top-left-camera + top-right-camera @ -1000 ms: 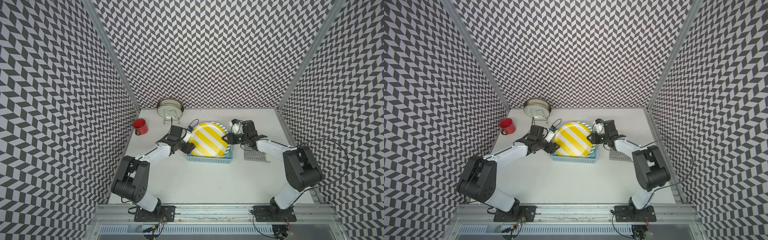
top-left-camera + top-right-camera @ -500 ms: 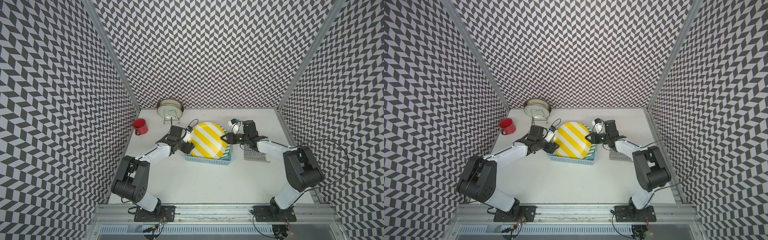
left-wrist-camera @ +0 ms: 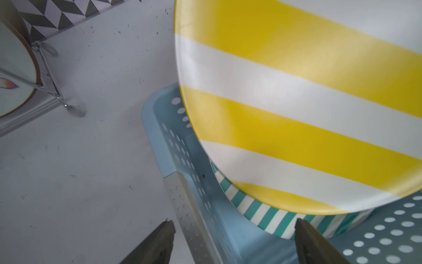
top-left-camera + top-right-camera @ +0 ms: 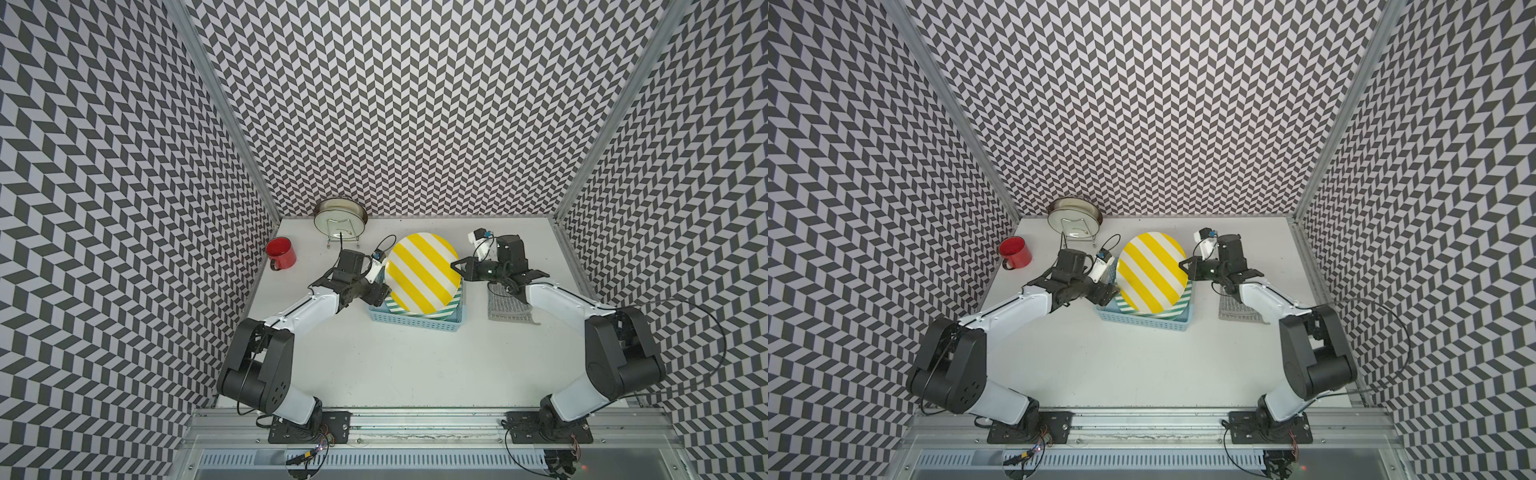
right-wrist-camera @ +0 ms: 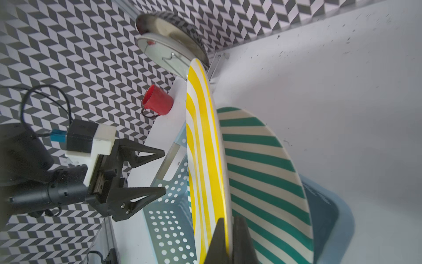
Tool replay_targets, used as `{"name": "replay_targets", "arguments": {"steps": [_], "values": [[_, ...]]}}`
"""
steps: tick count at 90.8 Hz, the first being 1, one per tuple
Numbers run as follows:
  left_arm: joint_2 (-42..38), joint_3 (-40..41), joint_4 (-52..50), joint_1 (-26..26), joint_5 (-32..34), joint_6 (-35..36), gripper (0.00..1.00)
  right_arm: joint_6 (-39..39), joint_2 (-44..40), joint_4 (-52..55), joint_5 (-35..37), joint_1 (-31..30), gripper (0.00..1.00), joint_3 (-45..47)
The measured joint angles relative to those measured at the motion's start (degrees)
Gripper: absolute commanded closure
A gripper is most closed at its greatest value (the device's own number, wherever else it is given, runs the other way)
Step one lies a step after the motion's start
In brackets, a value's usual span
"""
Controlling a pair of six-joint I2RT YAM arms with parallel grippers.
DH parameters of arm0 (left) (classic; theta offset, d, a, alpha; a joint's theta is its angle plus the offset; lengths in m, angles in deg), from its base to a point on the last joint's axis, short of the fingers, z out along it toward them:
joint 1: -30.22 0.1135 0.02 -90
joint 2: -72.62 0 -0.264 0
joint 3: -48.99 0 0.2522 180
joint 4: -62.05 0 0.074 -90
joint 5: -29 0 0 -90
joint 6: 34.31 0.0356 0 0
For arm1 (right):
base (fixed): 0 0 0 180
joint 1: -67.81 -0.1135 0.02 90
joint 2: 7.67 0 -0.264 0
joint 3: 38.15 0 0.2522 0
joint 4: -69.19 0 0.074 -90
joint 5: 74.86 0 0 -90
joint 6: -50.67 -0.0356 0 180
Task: Wipe the wet plate dry
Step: Pick up the plate from the bin.
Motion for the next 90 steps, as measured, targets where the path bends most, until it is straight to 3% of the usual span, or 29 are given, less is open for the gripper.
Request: {"name": "replay_targets", "arguments": {"steps": [10,32,53,69,90], "values": [[-1.62,-1.9,-1.42,0.0,-0.46,0.98,0.0,-0.02,-3.06,1.14,0.26,1.68,1.0,0.0],[-4.74,-8.46,-4.33,2.47,-4.17,0.96,0.0,-2.67,-11.02,1.03,-0.79,4.5,1.0,1.64],[-3.96,-13.35,-10.73,9.05,-20.68,0.48,0.0,-7.48,-13.38,-3.23,-8.07,6.38,1.0,5.4],[-0.15,-16.7,-17.25,9.53,-34.47,4.07,0.03,-9.94,-13.99,-7.02,-13.4,6.45,1.0,8.55],[1.05,-16.7,-22.21,9.53,-44.5,6.93,0.07,-11.78,-15.47,-12.37,-19.1,6.45,1.0,10.95]]}}
